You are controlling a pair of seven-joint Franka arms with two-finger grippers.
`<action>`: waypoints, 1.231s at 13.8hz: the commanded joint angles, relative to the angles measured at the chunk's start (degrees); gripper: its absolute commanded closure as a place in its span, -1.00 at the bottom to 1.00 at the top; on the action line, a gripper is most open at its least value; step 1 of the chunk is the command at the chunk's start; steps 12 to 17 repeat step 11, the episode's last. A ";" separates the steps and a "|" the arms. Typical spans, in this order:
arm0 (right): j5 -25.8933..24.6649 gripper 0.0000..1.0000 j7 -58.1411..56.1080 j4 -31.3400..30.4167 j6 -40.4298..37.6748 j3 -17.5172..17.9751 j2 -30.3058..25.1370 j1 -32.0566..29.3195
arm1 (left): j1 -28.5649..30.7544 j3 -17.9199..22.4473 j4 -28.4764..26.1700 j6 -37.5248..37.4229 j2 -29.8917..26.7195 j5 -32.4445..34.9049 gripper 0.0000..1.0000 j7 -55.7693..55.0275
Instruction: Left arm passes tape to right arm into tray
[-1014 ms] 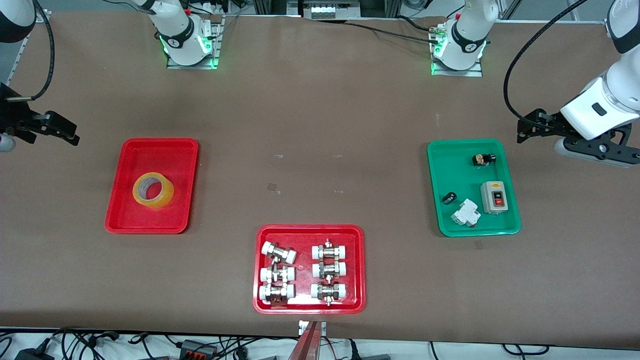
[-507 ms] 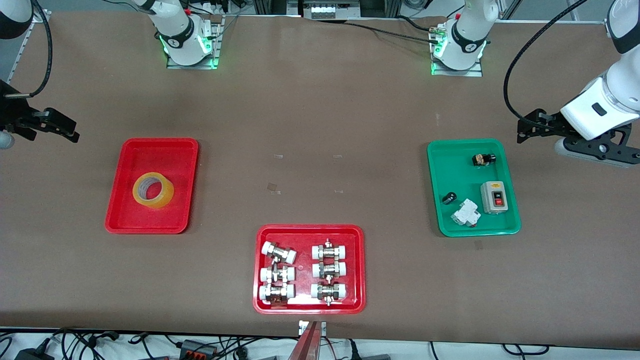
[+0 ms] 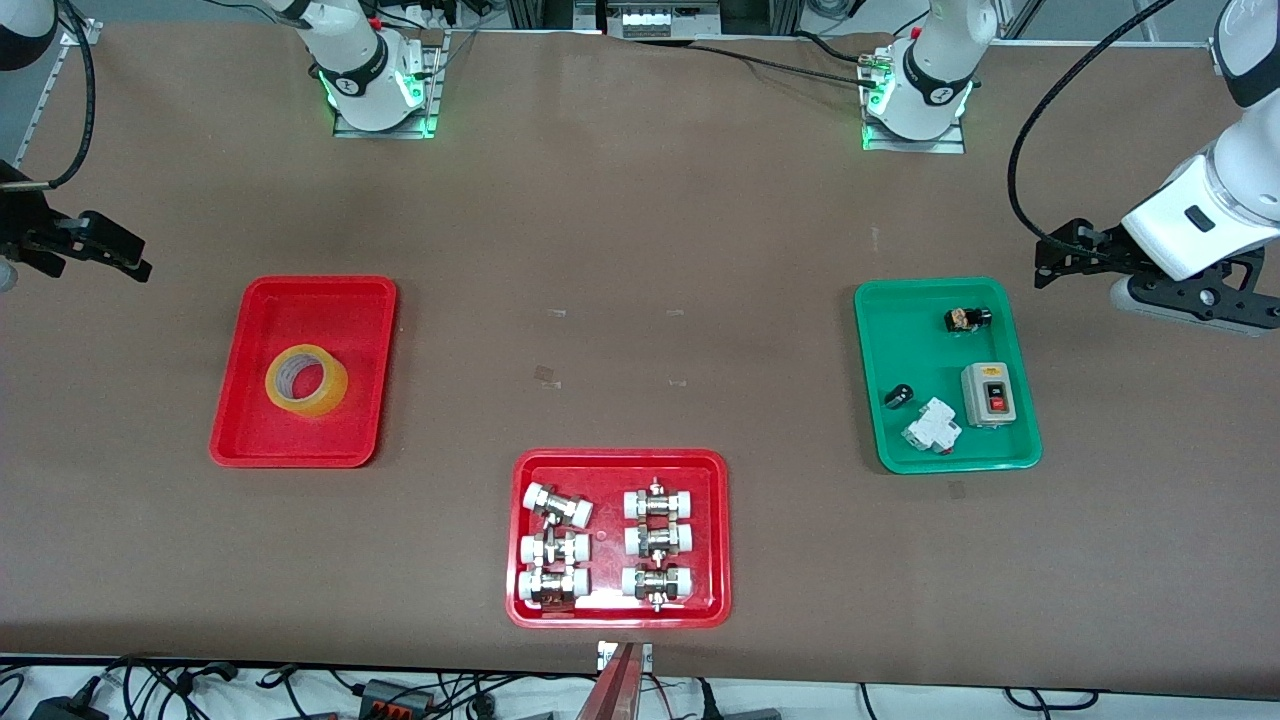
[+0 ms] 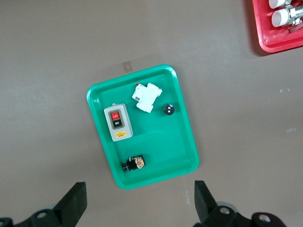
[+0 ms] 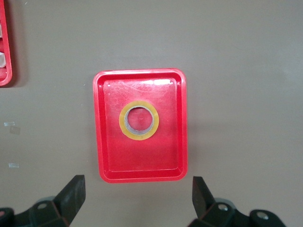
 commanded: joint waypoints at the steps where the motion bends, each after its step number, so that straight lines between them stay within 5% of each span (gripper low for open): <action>1: 0.42 -1.00 -1.17 -1.36 -1.05 0.03 -1.93 -0.17 | 0.21 -0.08 0.71 0.05 0.12 0.30 -1.00 0.63; 17: 0.86 -1.00 -1.17 -1.36 -4.39 0.03 -2.19 -0.17 | 0.21 -0.08 0.71 -0.04 0.12 0.30 -1.00 0.63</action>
